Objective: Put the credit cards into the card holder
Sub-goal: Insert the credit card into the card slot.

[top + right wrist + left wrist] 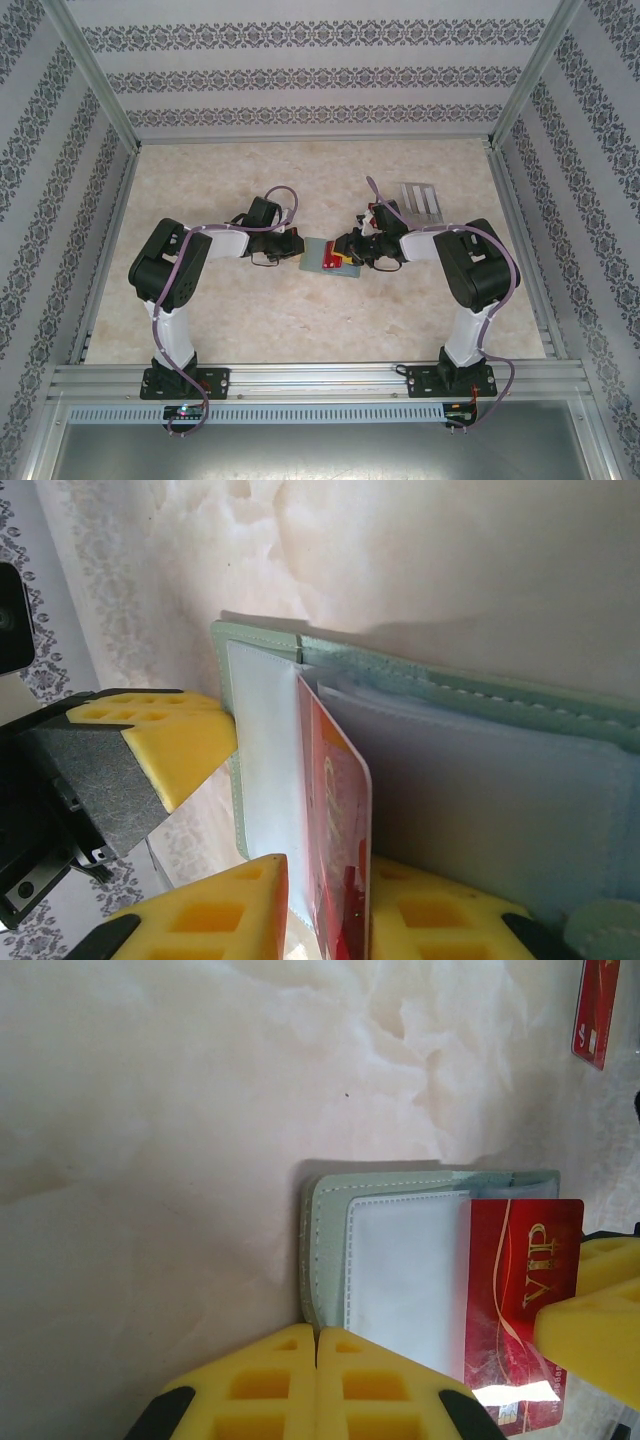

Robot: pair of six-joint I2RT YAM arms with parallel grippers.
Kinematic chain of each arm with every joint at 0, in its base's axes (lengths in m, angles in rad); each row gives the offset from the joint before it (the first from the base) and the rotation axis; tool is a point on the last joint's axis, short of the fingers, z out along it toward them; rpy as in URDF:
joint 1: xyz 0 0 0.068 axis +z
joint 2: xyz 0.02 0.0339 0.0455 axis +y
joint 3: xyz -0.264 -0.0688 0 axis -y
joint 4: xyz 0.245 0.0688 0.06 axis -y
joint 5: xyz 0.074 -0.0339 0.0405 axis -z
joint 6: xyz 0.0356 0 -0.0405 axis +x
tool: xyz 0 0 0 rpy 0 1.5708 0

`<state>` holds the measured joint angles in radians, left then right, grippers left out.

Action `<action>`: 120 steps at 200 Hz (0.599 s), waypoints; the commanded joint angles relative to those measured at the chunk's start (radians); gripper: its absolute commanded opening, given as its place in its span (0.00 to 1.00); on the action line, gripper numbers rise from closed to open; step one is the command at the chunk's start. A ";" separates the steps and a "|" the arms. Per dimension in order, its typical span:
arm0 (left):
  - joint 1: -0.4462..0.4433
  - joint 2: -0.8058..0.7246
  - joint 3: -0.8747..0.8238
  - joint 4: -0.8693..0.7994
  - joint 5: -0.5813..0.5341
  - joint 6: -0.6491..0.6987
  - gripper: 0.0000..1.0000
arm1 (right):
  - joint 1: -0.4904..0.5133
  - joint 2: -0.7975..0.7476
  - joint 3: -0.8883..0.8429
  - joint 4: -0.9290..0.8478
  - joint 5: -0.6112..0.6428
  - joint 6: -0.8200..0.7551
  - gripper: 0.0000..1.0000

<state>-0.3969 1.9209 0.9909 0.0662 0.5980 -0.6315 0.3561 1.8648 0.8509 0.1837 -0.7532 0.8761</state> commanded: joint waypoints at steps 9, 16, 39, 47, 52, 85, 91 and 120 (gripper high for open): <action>-0.009 0.055 -0.008 -0.074 -0.040 0.018 0.00 | -0.003 -0.005 -0.009 -0.127 0.108 -0.048 0.28; -0.008 0.056 -0.009 -0.074 -0.040 0.018 0.00 | -0.003 -0.013 -0.007 -0.144 0.121 -0.056 0.29; -0.008 0.055 -0.007 -0.075 -0.039 0.018 0.00 | -0.005 -0.034 -0.003 -0.193 0.151 -0.081 0.32; -0.008 0.056 -0.008 -0.075 -0.038 0.018 0.00 | -0.006 -0.040 0.000 -0.204 0.159 -0.089 0.34; -0.009 0.056 -0.008 -0.075 -0.037 0.018 0.00 | -0.006 -0.042 0.000 -0.210 0.164 -0.094 0.35; -0.008 0.056 -0.006 -0.076 -0.037 0.020 0.00 | -0.007 -0.043 0.007 -0.231 0.172 -0.101 0.31; -0.009 0.057 -0.006 -0.077 -0.036 0.020 0.00 | -0.008 -0.044 0.007 -0.231 0.172 -0.103 0.31; -0.008 0.056 -0.005 -0.077 -0.036 0.021 0.00 | -0.009 -0.051 0.009 -0.263 0.198 -0.113 0.27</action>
<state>-0.3973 1.9236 0.9932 0.0666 0.6006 -0.6312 0.3561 1.8172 0.8680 0.0441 -0.6609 0.7979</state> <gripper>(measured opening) 0.048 0.277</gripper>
